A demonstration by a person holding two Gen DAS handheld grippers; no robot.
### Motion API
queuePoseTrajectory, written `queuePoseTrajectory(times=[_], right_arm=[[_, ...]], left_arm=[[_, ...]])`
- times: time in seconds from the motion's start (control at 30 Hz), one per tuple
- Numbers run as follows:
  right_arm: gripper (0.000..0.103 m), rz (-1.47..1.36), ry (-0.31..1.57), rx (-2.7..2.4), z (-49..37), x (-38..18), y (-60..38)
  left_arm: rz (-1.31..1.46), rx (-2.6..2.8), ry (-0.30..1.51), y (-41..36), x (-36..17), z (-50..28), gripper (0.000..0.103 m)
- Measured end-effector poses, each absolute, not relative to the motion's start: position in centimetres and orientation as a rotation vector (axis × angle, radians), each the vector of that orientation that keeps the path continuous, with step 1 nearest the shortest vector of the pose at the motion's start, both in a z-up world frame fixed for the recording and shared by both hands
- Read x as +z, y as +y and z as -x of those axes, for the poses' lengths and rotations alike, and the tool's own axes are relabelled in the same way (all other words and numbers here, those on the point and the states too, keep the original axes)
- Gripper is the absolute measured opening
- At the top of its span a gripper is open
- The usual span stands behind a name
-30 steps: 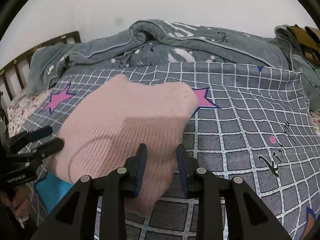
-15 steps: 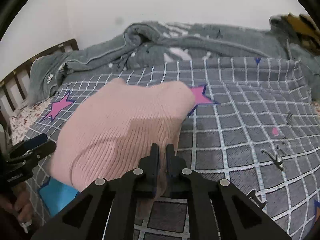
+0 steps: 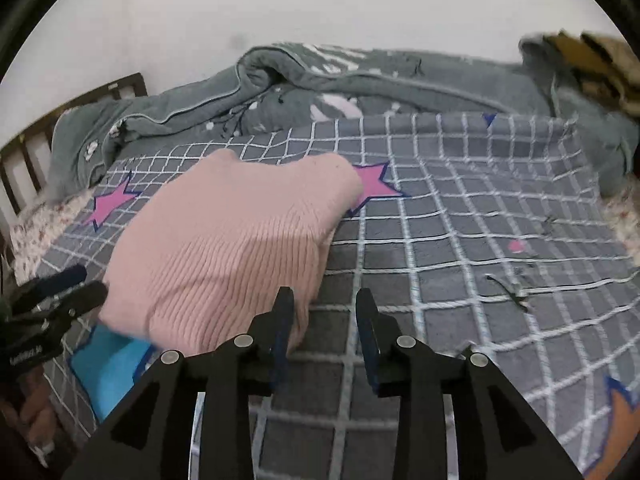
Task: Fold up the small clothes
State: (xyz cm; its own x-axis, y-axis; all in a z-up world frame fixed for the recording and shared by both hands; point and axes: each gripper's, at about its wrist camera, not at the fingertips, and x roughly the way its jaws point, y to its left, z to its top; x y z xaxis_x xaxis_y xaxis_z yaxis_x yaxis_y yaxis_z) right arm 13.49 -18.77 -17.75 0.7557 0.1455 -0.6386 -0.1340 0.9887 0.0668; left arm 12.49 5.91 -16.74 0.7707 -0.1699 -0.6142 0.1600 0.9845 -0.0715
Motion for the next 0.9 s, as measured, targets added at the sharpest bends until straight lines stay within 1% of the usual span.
queuePoseTrajectory(times=[0.17,0.37,0.43,0.47,0.5,0.53,0.57,0.6,0.63,0.73,0.8,0.9], right_arm=[[0.032,0.011,0.709,0.126,-10.4,-17.1,-19.4],[0.032,-0.020,0.734,0.114,-7.7,-14.6,-20.4],[0.035,-0.012,0.715,0.105,-6.6,-13.2,-20.4],[0.040,-0.010,0.707,0.103,-6.0,-12.6,-20.5],[0.044,-0.014,0.697,0.103,-5.4,-11.8,-20.5],[0.047,-0.018,0.693,0.101,-4.9,-11.2,-20.6],[0.059,-0.020,0.695,0.094,-4.4,-10.6,-20.6],[0.077,-0.017,0.703,0.085,-4.0,-10.1,-20.6],[0.080,-0.013,0.702,0.085,-3.5,-9.7,-20.5],[0.085,0.005,0.676,0.075,-1.6,-8.3,-20.3],[0.090,-0.009,0.668,0.083,-0.6,-7.6,-20.5],[0.093,-0.031,0.668,0.086,0.6,-6.8,-20.7]], left_arm=[[0.005,-0.198,0.700,4.7,-16.1,-11.2,0.067],[-0.010,-0.157,0.688,3.5,-13.1,-8.3,0.067],[-0.016,-0.143,0.682,3.2,-12.1,-7.5,0.067],[-0.022,-0.133,0.679,3.0,-11.4,-6.8,0.067],[-0.024,-0.128,0.680,3.0,-11.0,-6.4,0.070],[-0.024,-0.123,0.681,2.9,-10.5,-6.0,0.071],[-0.021,-0.119,0.681,2.8,-9.9,-5.4,0.072],[-0.018,-0.115,0.680,2.7,-9.5,-4.8,0.072],[-0.018,-0.108,0.675,2.7,-9.0,-4.1,0.072],[-0.020,-0.090,0.657,2.7,-7.8,-2.3,0.077],[-0.013,-0.084,0.652,2.7,-7.1,-1.6,0.082],[0.004,-0.091,0.652,2.9,-6.3,-0.4,0.082]])
